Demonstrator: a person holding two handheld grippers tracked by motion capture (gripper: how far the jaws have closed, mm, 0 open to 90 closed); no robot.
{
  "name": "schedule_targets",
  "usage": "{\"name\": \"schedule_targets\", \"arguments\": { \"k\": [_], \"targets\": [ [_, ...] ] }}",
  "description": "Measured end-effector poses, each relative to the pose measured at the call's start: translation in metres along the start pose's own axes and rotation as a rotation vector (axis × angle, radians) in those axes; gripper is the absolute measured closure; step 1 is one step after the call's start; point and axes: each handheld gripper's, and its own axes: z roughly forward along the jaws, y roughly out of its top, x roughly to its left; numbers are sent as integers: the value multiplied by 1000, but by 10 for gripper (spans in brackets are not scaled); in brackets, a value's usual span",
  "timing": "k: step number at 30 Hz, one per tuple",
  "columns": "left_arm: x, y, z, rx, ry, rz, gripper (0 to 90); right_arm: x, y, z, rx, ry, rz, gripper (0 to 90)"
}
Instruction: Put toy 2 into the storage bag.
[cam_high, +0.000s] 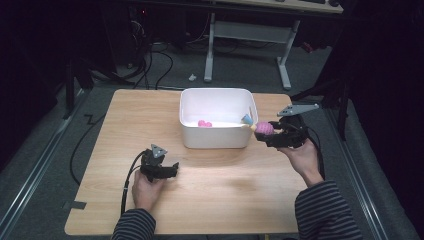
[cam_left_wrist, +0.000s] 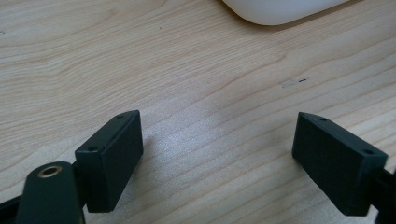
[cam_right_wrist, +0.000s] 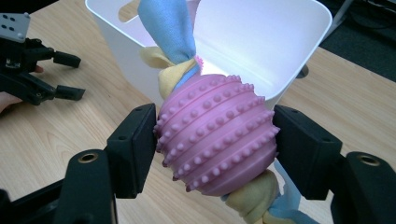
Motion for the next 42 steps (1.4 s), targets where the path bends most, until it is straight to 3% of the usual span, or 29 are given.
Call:
{"name": "schedule_targets", "arguments": {
  "k": [30, 42],
  "targets": [
    [0, 0, 0, 0, -3, 0, 154, -2, 56, 37, 16, 5, -39, 333],
    [0, 0, 0, 0, -2, 1, 155, 7, 74, 61, 44, 26, -59, 331]
  ]
}}
